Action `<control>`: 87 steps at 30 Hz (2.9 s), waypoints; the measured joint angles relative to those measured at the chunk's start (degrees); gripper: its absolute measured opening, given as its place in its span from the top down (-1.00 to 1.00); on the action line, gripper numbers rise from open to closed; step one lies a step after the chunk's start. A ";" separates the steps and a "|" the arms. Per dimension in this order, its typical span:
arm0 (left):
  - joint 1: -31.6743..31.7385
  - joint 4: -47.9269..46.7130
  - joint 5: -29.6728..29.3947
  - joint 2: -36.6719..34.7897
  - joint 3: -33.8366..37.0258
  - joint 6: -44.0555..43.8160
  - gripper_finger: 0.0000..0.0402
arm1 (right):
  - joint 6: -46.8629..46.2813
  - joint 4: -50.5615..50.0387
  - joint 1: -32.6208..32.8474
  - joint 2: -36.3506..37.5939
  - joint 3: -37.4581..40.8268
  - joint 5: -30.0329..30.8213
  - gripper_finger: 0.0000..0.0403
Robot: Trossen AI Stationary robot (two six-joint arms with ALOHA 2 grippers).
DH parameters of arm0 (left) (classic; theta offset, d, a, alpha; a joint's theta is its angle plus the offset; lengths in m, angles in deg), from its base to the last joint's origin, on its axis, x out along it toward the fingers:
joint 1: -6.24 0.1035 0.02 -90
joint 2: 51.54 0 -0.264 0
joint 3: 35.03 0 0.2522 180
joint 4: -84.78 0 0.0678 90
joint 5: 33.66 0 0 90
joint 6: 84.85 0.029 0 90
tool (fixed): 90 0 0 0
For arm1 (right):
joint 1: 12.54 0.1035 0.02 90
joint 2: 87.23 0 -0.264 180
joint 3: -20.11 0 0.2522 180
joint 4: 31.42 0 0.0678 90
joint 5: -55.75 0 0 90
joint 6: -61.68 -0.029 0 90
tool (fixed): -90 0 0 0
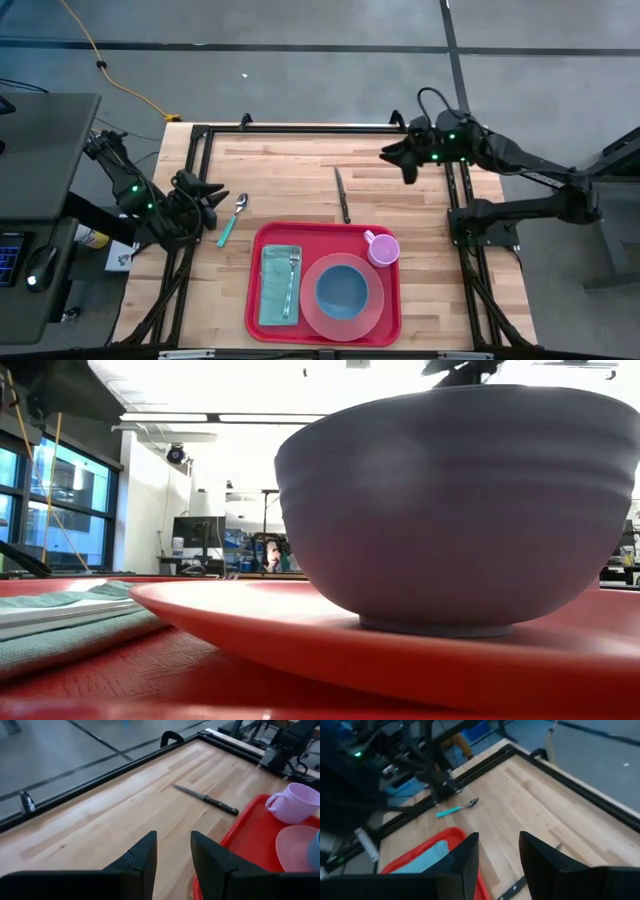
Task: Set up tray
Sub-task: Put the black knife on the blue napkin to the left of the blue patterned fork
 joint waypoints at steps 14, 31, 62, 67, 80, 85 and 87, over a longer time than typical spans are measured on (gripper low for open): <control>0.13 2.04 -2.31 -4.26 1.33 1.99 0.26 | 12.56 -7.32 7.47 -24.08 -17.48 6.93 0.41; 0.13 1.38 0.70 -5.07 1.33 10.62 0.26 | -6.12 -37.73 6.57 -56.09 -51.01 2.03 0.41; 0.13 1.64 9.20 -17.77 1.25 32.06 0.26 | -34.39 -47.45 8.80 -62.42 -47.08 12.34 0.41; 0.15 1.58 9.85 -17.77 1.25 32.22 0.25 | -36.38 -39.36 10.87 -62.58 -40.11 8.85 0.35; 0.15 1.92 13.50 -17.77 1.10 34.95 0.26 | -42.88 -31.34 13.10 -62.52 -29.34 7.09 -0.21; 0.15 1.90 13.50 -17.77 1.09 34.95 0.26 | -42.68 -27.23 12.49 -62.50 -27.33 7.80 -0.19; 0.14 1.92 13.58 -17.77 1.09 34.95 0.26 | -42.66 -25.09 12.01 -62.50 -26.59 7.79 -0.16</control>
